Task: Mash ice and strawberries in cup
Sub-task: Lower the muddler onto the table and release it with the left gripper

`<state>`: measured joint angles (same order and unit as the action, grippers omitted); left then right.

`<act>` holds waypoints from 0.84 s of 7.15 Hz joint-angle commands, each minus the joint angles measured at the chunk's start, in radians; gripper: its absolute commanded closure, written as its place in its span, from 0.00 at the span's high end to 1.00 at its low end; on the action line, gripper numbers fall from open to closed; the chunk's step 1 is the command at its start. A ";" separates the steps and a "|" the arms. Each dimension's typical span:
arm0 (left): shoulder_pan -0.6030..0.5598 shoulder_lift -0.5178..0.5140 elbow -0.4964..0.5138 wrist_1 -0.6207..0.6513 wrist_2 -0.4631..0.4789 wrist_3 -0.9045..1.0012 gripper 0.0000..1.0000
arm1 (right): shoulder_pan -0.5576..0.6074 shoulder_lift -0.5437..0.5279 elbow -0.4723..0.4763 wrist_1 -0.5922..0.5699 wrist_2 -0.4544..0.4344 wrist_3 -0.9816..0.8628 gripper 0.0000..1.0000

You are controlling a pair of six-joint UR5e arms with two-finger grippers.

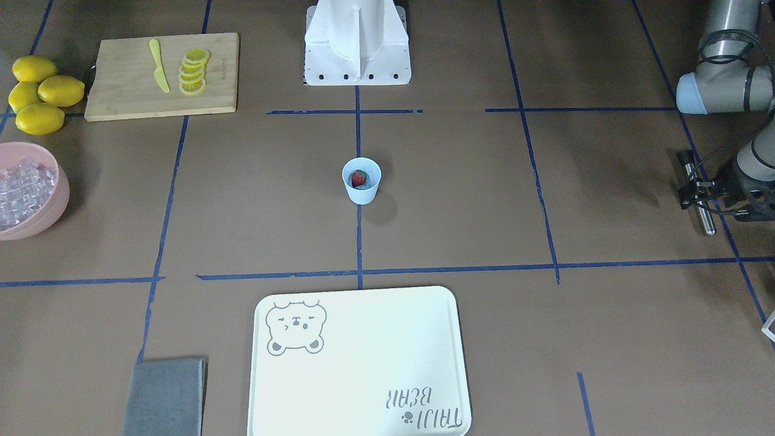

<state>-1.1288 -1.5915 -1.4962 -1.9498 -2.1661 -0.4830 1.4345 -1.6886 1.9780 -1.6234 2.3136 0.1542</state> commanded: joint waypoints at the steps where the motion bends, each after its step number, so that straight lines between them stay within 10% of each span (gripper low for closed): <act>1: -0.111 0.002 -0.070 0.028 -0.101 0.086 1.00 | 0.001 0.001 -0.005 -0.027 0.001 -0.052 1.00; 6: -0.485 -0.008 -0.156 0.587 -0.170 0.644 1.00 | 0.030 0.029 -0.062 -0.170 -0.008 -0.232 1.00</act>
<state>-1.5654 -1.6021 -1.6460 -1.4544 -2.3226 0.1130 1.4635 -1.6582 1.9414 -1.7901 2.3103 -0.0702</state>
